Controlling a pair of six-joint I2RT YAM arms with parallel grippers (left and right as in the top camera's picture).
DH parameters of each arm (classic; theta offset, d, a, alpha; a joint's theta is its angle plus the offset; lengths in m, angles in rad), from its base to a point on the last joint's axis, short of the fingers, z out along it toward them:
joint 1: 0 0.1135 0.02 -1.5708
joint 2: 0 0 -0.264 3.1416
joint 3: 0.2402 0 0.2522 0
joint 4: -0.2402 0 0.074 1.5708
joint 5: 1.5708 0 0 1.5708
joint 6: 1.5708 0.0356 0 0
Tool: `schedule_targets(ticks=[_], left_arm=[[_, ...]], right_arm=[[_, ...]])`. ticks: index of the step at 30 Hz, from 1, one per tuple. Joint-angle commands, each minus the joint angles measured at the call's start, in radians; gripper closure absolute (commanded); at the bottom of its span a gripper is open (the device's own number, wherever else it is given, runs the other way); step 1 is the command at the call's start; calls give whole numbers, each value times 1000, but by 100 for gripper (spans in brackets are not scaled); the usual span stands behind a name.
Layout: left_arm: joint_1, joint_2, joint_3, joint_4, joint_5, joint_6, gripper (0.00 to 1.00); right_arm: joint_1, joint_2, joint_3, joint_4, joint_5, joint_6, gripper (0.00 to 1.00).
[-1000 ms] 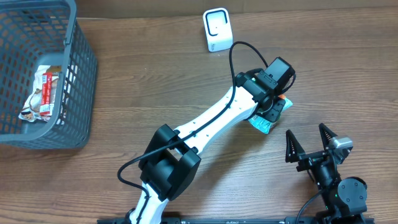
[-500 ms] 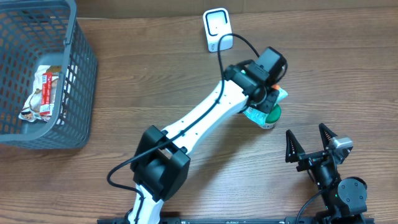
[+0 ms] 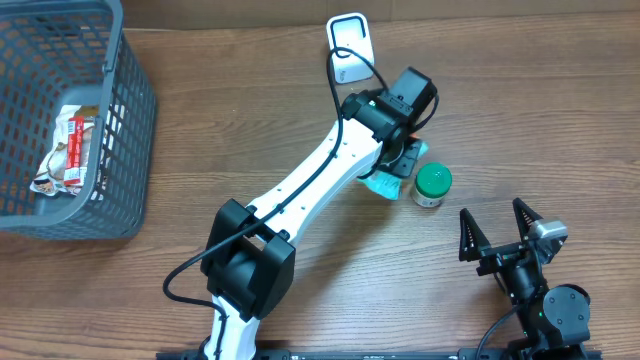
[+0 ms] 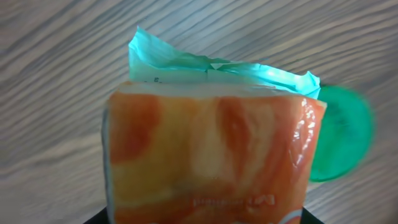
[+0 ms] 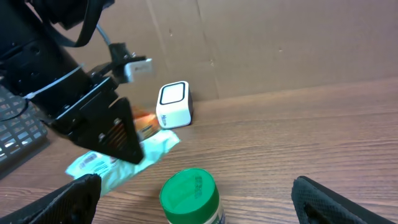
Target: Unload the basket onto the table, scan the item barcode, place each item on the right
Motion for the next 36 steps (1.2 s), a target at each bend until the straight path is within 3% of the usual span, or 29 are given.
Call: schedule_targets(ticks=[1,7,14,22,36], left_arm=[[19,-47,29,-23,-70,-66,58],[18,-46,-24,-31,-70,-141,57],[14,-46,-186,90,-42,-312,65],[-15,-46,-369,345,116,-317,66],[-77,-46,-375,352,162,-311,65]], right_arm=[[-3,-9,-11,5,2,-1,0],[-3,-9,-11,5,2,-1,0],[-3,-9,-11,5,2,-1,0],[-3,-9,-11,5,2,-1,0],[-3,-9,-11,5,2,-1,0]])
